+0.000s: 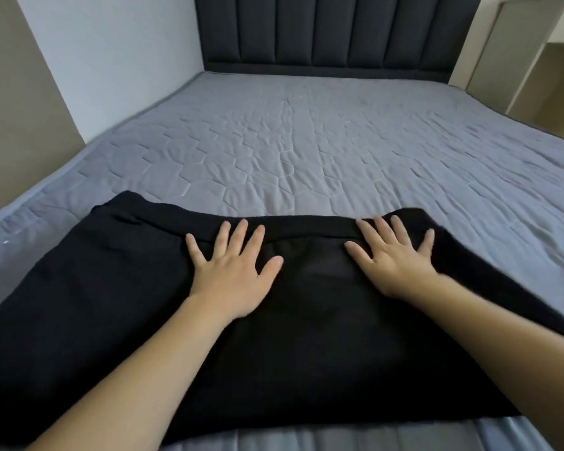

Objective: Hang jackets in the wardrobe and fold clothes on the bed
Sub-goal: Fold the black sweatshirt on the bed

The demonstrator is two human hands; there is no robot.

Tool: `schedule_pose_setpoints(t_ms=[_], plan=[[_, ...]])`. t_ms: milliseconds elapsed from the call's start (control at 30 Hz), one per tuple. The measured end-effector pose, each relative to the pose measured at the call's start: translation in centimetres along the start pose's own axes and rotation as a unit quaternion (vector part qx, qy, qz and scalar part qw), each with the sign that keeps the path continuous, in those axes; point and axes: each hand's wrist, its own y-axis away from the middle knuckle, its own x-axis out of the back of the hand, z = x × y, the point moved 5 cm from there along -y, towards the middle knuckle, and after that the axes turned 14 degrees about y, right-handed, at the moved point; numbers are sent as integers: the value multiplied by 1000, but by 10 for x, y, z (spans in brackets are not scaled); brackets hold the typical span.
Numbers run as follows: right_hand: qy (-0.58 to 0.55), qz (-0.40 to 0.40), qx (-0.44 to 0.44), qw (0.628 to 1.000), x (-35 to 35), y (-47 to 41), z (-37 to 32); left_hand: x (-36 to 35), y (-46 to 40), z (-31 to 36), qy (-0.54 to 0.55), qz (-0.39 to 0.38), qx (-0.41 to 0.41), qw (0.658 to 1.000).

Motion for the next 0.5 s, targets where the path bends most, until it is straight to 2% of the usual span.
schedule_pose_setpoints(t_ms=[100, 233, 367, 433, 500], plan=[[-33, 5, -10, 999, -9, 9, 16, -3, -4, -3, -7, 16, 8, 1000], [17, -33, -21, 999, 2, 15, 26, -5, -6, -1, -39, -25, 25, 999], [25, -91, -50, 994, -10, 72, 75, 7, 1, 10, -59, -64, 70, 994], [-13, -101, -84, 991, -20, 105, 96, 20, 7, 29, -37, -69, 103, 992], [-26, -83, -86, 992, -27, 122, 98, 25, 26, 68, 27, -55, 65, 996]])
